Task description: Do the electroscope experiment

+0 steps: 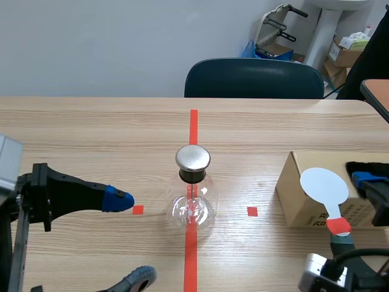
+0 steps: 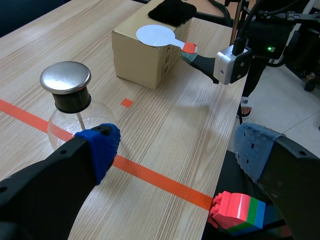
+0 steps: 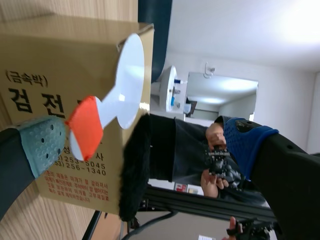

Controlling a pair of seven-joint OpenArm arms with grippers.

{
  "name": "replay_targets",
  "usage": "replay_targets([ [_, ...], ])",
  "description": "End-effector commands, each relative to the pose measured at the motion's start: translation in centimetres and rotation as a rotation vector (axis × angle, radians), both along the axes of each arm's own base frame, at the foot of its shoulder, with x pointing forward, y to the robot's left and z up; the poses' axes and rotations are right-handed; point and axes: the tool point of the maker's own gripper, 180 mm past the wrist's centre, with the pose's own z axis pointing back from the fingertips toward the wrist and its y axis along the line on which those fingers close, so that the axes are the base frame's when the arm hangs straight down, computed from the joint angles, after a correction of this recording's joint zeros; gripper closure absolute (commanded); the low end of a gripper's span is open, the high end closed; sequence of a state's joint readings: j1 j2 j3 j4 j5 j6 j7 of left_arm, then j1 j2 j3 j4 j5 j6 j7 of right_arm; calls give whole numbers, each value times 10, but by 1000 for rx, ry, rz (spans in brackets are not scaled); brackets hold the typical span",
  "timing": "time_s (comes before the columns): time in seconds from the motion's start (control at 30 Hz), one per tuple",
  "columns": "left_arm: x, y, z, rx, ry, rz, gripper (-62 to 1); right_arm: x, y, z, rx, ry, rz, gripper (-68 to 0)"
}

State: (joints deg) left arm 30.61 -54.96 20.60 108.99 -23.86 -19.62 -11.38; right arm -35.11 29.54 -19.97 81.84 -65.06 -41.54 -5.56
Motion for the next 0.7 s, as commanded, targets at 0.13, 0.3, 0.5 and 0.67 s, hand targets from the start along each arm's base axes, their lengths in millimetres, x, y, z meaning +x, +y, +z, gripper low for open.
replay_targets([
  [0.13,1,-1,6,-20,-9,-2,-491,4,3,15,14,-71,21,-679],
  [0.3,1,-1,6,-20,-9,-2,-491,1,4,8,6,-50,47,-679],
  [0.5,1,-1,6,-20,-9,-2,-491,-3,1,0,-3,-26,47,-679],
  [0.67,1,-1,6,-19,-11,1,-491,-1,2,0,9,-32,30,-679],
])
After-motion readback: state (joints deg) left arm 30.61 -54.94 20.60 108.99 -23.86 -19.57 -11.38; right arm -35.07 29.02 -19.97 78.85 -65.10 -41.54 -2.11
